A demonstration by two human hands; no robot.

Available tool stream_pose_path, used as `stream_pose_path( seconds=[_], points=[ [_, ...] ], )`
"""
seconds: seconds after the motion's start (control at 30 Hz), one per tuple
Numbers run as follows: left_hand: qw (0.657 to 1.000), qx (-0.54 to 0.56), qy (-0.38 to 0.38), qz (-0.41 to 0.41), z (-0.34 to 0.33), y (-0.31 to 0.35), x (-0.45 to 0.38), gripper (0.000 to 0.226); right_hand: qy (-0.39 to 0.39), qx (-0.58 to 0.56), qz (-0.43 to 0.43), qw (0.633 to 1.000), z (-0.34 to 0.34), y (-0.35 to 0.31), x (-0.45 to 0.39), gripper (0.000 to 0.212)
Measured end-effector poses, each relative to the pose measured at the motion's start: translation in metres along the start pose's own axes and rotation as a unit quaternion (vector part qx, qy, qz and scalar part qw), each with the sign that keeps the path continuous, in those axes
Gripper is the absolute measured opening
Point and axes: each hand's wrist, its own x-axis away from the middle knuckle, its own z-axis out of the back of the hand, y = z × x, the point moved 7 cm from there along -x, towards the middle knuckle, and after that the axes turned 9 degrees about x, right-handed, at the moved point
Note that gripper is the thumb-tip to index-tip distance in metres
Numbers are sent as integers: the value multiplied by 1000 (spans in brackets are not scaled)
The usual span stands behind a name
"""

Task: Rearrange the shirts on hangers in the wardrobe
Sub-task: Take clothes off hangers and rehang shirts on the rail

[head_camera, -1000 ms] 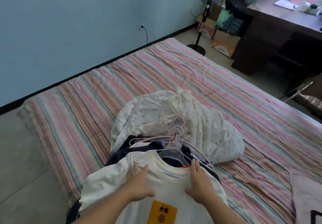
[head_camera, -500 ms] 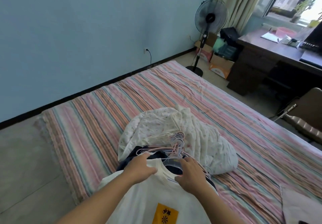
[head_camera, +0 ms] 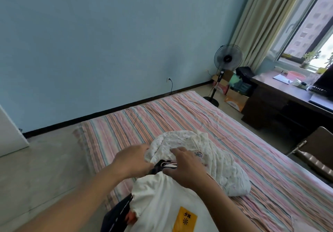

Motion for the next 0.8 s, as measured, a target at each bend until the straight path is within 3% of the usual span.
stream_pose_path(
  seconds=[0.2,0.47,0.63,0.8],
  points=[
    [996,-81,5,22,74,-53,102,76,85,-32,79,993,56,-109,59,70],
    [990,-100,93,30,161,-89,260,71,60,17,218,974,90,-259,120,73],
    [984,-74,154,50,197,-112,351,69,78,33,312,946,117,-346,161,72],
    [979,-5,159,129,212,-161,429,73,79,30,412,907,134,-431,202,61]
  ],
)
